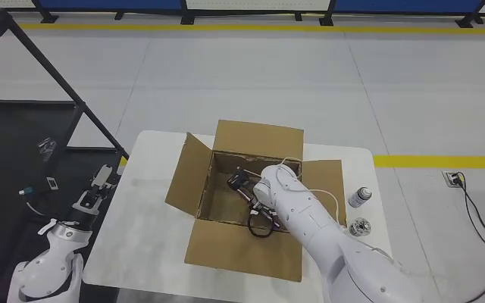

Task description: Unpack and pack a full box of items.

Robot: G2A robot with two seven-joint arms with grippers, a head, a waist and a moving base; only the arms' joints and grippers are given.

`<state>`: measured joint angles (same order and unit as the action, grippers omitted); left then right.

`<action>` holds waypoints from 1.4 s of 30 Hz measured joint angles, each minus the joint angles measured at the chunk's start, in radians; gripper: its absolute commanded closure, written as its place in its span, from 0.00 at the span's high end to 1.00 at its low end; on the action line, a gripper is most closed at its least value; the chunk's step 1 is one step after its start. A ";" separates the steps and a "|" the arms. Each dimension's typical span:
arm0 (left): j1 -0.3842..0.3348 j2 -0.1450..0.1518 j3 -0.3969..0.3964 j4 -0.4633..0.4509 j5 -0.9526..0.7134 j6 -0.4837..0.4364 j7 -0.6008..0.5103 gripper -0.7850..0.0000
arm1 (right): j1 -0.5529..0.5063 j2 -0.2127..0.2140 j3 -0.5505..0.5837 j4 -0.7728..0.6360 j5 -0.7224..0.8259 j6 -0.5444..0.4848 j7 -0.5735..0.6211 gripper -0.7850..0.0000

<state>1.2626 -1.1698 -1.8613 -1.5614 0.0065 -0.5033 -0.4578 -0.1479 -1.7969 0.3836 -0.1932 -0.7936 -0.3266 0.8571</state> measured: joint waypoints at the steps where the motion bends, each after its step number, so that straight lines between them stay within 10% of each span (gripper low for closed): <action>1: 0.001 0.001 0.000 -0.001 0.000 0.000 0.002 1.00 | 0.000 0.000 0.002 0.001 0.000 -0.001 0.000 0.12; 3: 0.005 0.002 0.000 -0.002 0.000 0.001 0.007 1.00 | -0.001 0.001 0.006 0.003 0.000 -0.001 0.001 0.00; 20: 0.035 0.010 0.021 -0.063 0.017 0.001 0.031 1.00 | 0.077 0.036 0.144 -0.008 0.227 -0.156 0.071 0.00; 36: 0.076 0.014 0.058 -0.153 0.044 -0.014 0.045 1.00 | 0.123 0.203 0.294 -0.232 0.267 -0.196 0.071 0.00; 42: 0.076 0.014 0.059 -0.154 0.046 -0.014 0.045 1.00 | 0.122 0.206 0.296 -0.235 0.266 -0.195 0.071 0.00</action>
<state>1.3388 -1.1553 -1.8024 -1.7151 0.0520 -0.5178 -0.4127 -0.0261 -1.5905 0.6800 -0.4282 -0.5273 -0.5220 0.9285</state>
